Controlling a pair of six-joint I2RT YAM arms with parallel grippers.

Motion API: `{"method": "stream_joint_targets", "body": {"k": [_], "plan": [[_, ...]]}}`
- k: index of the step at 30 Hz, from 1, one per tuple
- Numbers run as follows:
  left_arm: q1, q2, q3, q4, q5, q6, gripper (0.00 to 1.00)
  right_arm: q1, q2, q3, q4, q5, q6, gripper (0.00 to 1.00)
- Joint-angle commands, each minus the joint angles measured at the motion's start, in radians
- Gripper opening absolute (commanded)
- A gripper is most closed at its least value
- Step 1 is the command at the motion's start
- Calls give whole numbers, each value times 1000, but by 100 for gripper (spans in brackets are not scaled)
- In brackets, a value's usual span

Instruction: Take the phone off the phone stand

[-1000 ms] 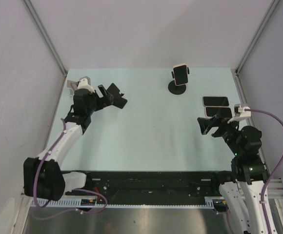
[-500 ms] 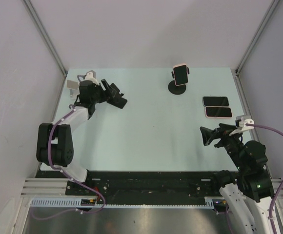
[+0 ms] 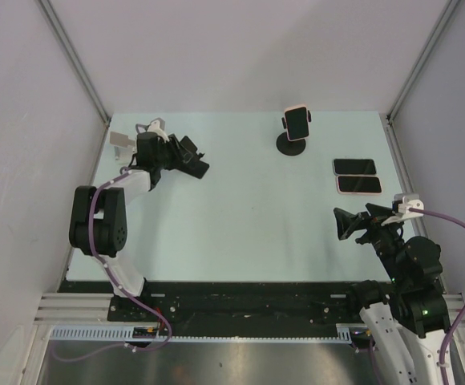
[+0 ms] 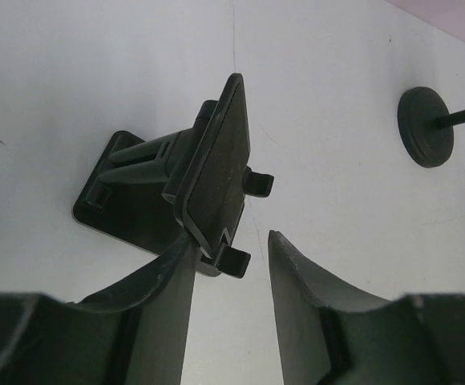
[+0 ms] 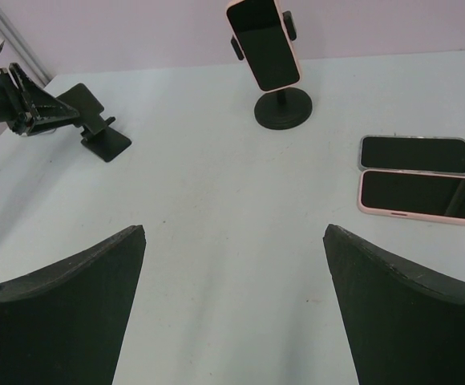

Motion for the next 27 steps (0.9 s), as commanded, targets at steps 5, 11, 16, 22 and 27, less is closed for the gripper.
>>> {"method": "stream_joint_targets", "body": {"k": [5, 11, 16, 22, 27], "plan": [[31, 31, 23, 111, 55, -52, 38, -28, -11, -3, 33, -36, -10, 99], [49, 39, 5, 163, 79, -72, 32, -31, -10, -3, 30, -39, -13, 99], [55, 30, -26, 213, 104, -84, 14, -31, -10, -4, 33, -43, -14, 99], [75, -77, -145, 293, 78, -118, 0, -31, -11, -4, 33, -50, -16, 99], [152, -169, -268, 408, 47, -161, 0, -25, -17, -4, 33, -56, -17, 99]]}}
